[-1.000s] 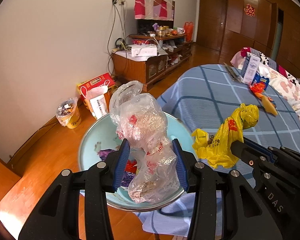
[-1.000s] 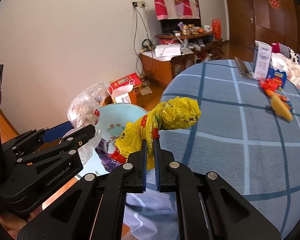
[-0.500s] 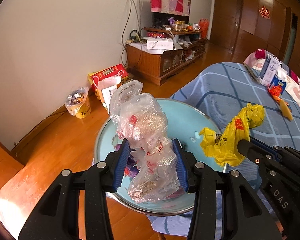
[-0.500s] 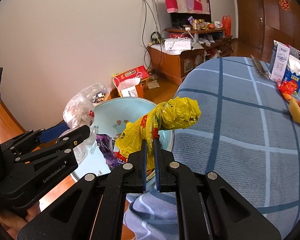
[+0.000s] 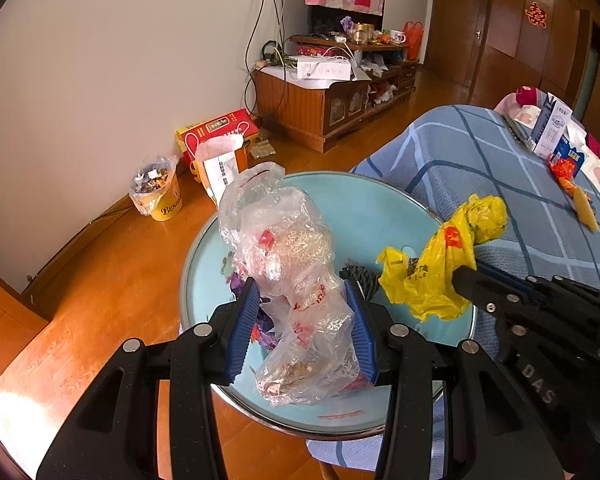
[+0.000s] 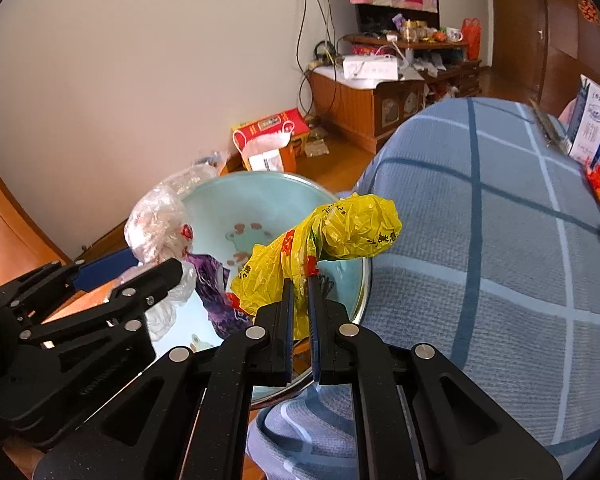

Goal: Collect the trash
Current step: 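Carry the clear bag and yellow bag over the light-blue bowl with both tools, then open both tools over the light-blue bowl to drop the two bags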

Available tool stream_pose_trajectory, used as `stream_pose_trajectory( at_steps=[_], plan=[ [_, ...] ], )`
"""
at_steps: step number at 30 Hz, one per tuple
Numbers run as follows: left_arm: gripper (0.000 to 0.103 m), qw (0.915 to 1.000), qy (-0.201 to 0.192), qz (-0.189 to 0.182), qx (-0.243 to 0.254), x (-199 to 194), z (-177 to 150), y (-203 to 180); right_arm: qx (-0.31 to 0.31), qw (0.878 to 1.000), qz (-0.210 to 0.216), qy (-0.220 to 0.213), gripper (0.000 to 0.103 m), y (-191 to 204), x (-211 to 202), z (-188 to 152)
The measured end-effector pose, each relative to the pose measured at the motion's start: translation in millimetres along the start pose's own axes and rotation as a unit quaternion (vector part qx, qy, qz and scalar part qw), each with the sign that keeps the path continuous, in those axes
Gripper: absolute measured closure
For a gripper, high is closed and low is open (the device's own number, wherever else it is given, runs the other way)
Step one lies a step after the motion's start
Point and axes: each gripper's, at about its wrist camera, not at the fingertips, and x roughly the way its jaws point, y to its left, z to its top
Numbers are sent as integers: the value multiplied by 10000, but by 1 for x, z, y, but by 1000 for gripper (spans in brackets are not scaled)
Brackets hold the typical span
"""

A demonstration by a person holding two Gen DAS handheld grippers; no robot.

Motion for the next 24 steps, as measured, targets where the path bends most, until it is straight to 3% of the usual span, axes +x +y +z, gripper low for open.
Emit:
stream_pose_trajectory(
  at_steps=[9,12,24],
  plan=[
    [59,10000,75,52,-7,2,-2,3,-254,9991,162,313,94,11,22,7],
    [59,10000,72,46,16,2,-1,2,-267,9989,184,324,87,10,23,8],
    [60,9998,118,74,105,2,-3,-4,38,10000,51,-38,86,-4,2,13]
  ],
)
